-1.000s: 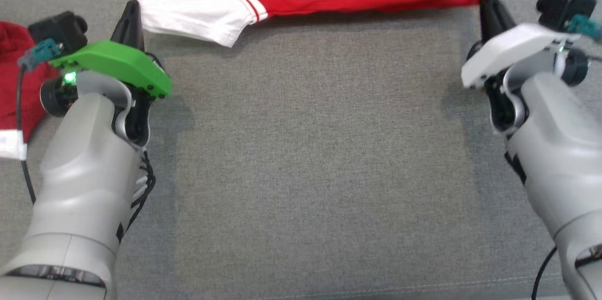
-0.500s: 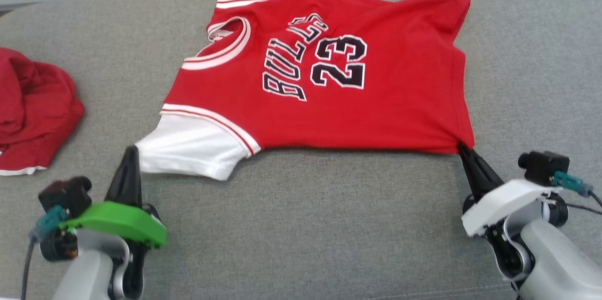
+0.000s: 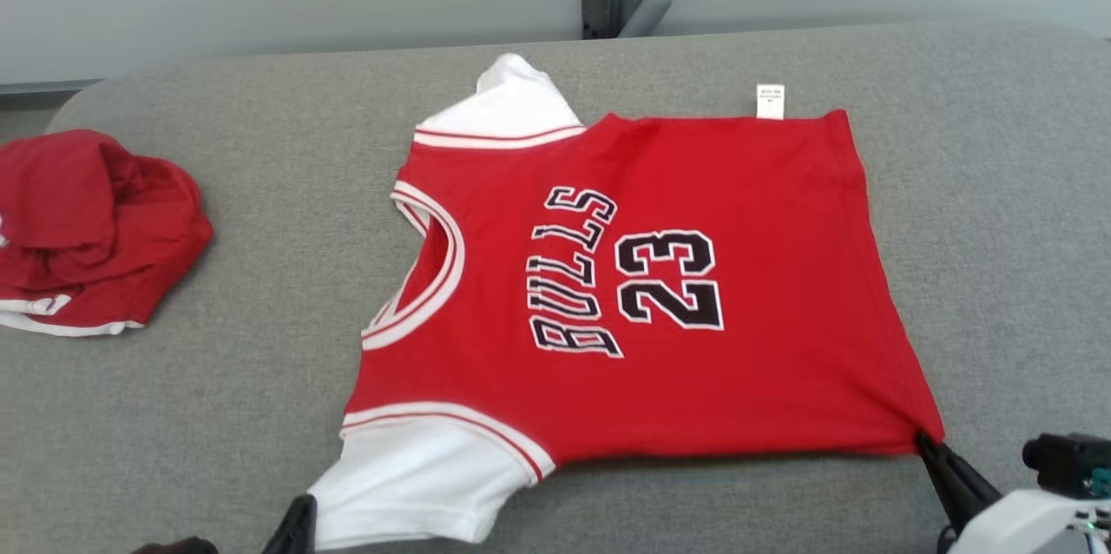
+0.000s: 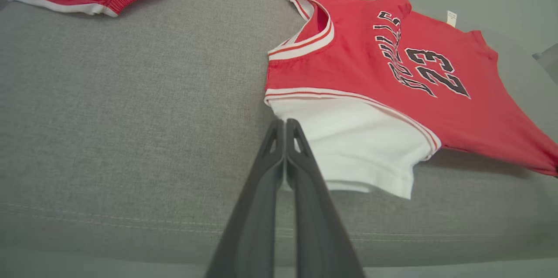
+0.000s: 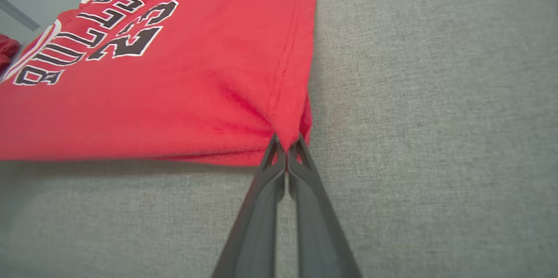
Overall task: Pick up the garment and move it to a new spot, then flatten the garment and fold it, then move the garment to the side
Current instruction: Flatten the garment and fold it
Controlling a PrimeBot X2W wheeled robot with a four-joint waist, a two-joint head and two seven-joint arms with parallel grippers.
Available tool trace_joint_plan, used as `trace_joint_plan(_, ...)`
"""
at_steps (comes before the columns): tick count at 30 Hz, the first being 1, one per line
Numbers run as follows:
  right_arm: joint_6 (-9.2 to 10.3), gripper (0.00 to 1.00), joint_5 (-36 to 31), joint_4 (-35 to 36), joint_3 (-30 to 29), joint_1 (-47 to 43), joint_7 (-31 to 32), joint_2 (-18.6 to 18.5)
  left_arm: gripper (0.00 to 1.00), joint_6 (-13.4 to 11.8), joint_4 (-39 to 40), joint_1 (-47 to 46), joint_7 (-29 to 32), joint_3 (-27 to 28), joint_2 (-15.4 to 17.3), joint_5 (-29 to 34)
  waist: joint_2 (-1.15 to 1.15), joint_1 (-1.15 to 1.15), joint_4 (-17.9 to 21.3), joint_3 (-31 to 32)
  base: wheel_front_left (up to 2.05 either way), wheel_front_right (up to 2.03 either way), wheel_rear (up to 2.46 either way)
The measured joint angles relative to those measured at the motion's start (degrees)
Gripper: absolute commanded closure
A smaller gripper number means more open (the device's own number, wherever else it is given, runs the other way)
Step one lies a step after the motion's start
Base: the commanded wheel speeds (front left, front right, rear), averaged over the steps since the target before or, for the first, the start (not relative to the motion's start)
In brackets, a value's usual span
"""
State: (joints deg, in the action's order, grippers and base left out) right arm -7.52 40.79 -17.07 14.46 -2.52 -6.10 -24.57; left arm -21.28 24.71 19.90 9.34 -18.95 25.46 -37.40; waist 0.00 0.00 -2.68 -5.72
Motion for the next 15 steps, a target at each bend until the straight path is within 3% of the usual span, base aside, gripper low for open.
trace_joint_plan(3,0.00,1.00,-2.58,3.80,-4.48,-5.83,3.72,0.83,1.00,-2.29,4.99,3.25,2.90,-1.25,0.94,0.90,0.00,0.00,-0.99,0.93,0.00,0.00,0.00)
trace_joint_plan(7,0.00,1.00,-6.67,9.59,-10.28,-11.56,8.83,3.81,1.00,-3.44,8.61,4.45,4.80,-2.12,1.67,1.64,0.00,0.00,-2.00,1.73,0.00,0.00,0.00)
trace_joint_plan(15,0.00,1.00,-12.43,17.15,-15.51,-12.45,16.56,9.28,1.00,-2.35,7.56,0.96,6.00,-2.20,2.72,2.25,0.00,0.00,-1.02,0.53,0.00,0.00,0.00)
